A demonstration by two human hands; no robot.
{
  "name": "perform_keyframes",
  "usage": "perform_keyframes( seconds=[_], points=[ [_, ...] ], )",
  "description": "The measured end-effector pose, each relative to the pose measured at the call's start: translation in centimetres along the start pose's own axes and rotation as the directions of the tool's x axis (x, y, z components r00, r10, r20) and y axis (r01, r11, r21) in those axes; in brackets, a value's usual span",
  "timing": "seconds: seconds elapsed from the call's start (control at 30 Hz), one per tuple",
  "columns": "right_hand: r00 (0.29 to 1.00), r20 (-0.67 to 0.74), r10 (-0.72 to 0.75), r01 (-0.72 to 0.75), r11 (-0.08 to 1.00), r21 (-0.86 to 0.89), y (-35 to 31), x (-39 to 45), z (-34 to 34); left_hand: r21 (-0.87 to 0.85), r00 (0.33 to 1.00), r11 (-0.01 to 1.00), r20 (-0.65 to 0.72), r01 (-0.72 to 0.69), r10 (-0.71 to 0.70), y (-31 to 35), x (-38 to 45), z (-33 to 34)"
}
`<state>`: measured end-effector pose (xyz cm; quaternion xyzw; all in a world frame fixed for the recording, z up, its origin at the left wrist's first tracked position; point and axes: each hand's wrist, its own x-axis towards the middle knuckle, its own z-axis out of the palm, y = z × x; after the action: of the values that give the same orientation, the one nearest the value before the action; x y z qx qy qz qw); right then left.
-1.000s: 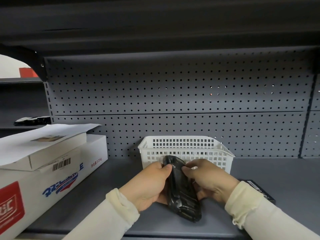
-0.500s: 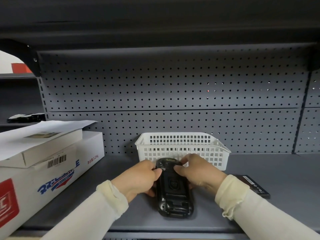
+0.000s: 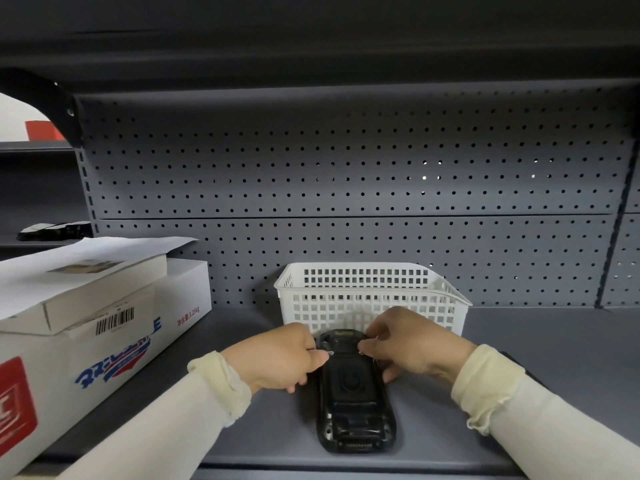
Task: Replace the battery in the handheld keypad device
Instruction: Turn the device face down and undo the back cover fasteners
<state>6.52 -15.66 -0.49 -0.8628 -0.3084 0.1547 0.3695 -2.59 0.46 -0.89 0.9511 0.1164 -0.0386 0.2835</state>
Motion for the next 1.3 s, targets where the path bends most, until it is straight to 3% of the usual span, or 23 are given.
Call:
perform_keyframes(
  seconds=[0.1, 0.27, 0.37, 0.67, 1.3],
  points=[
    [0.999, 0.006, -0.05, 0.05, 0.999, -0.015, 0.3, -0.1, -0.9, -0.004, 0.997, 0.998, -0.04, -0.059, 0.059, -0.6, 0.2, -0.6],
    [0.966, 0.014, -0.259, 0.251, 0.918, -0.308, 0.4, 0.1, -1.9, 0.108, 0.956, 0.961, -0.123, -0.253, 0.265, -1.3, 1.0, -1.1],
    [0.96, 0.02, -0.28, 0.271, 0.903, -0.334, 0.4, 0.3, -2.0, 0.17, 0.933, 0.939, -0.155, -0.299, 0.325, -1.4, 1.2, -1.2],
    [0.923, 0.068, -0.38, 0.371, 0.827, -0.422, 0.7, 0.6, -2.0, 0.237, 0.886, 0.903, -0.218, -0.359, 0.409, -1.4, 1.7, -1.2],
    [0.896, 0.084, -0.436, 0.408, 0.734, -0.542, 1.2, 0.5, -1.1, 0.598, 0.809, 0.699, -0.138, -0.391, 0.571, -1.5, 1.5, -0.4]
  ],
)
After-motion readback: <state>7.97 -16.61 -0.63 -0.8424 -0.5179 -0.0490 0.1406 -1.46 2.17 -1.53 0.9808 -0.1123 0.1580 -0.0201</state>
